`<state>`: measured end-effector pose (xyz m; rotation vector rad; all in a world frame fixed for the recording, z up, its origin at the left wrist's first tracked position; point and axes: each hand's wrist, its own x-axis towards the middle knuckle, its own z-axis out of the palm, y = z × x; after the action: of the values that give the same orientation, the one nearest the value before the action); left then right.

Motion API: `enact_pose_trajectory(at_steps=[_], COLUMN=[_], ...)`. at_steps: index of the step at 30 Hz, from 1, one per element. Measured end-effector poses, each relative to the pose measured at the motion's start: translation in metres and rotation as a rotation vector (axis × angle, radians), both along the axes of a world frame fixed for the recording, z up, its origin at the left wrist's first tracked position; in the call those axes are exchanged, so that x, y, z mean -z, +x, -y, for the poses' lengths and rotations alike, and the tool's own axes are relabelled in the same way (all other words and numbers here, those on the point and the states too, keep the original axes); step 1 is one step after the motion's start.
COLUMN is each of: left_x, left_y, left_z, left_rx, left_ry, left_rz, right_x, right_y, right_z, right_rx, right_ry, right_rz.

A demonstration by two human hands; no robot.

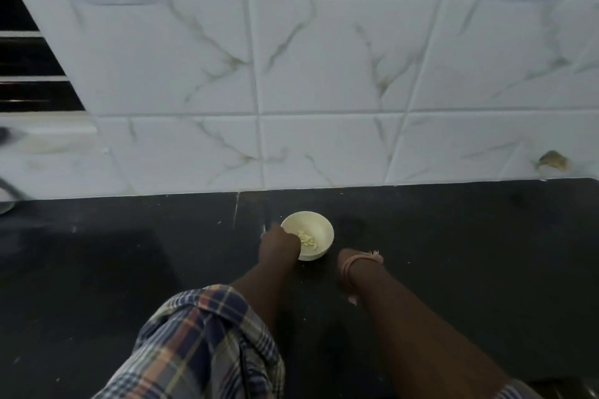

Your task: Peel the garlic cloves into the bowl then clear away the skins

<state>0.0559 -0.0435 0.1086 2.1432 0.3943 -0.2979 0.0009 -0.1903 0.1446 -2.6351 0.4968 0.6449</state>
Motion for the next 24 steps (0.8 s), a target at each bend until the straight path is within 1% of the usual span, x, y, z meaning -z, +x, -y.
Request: enact_pose_trajectory(at_steps=[1,2,3,4,7,10,12,15,18,24], left_x=[0.007,0.015,0.022,0.028,0.045,0.060,0.069,0.076,0.078,0.076], left_y=[0.010,0.019,0.027,0.034,0.051,0.056,0.056,0.051,0.036,-0.023], left_z=[-0.008,-0.014,-0.017,-0.019,-0.021,-0.018,-0.017,-0.018,-0.022,-0.011], left_rx=[-0.032,-0.058,-0.069,-0.074,-0.063,-0.016,0.001,-0.058,-0.135,-0.207], left_ry=[-0.009,-0.027,-0.046,-0.063,-0.085,-0.089,-0.107,-0.152,-0.194,-0.230], left_rz=[-0.044,-0.080,-0.101,-0.110,-0.092,-0.086,-0.077,-0.091,-0.088,-0.035], right_x=[0.008,0.018,0.029,0.036,0.053,0.070,0.074,0.081,0.087,0.091], right_y=[0.006,0.013,0.023,0.034,0.062,0.080,0.082,0.077,0.060,0.011], right_z=[-0.002,-0.003,-0.002,-0.003,-0.009,-0.017,-0.023,-0.026,-0.024,-0.011], right_rx=[-0.005,0.035,0.101,0.164,0.387,0.529,0.553,0.588,0.560,0.485], right_ry=[0.000,0.047,0.126,0.179,0.301,0.391,0.398,0.371,0.367,0.409], right_rz=[-0.092,-0.134,-0.122,-0.079,0.142,0.195,0.164,0.161,0.198,0.224])
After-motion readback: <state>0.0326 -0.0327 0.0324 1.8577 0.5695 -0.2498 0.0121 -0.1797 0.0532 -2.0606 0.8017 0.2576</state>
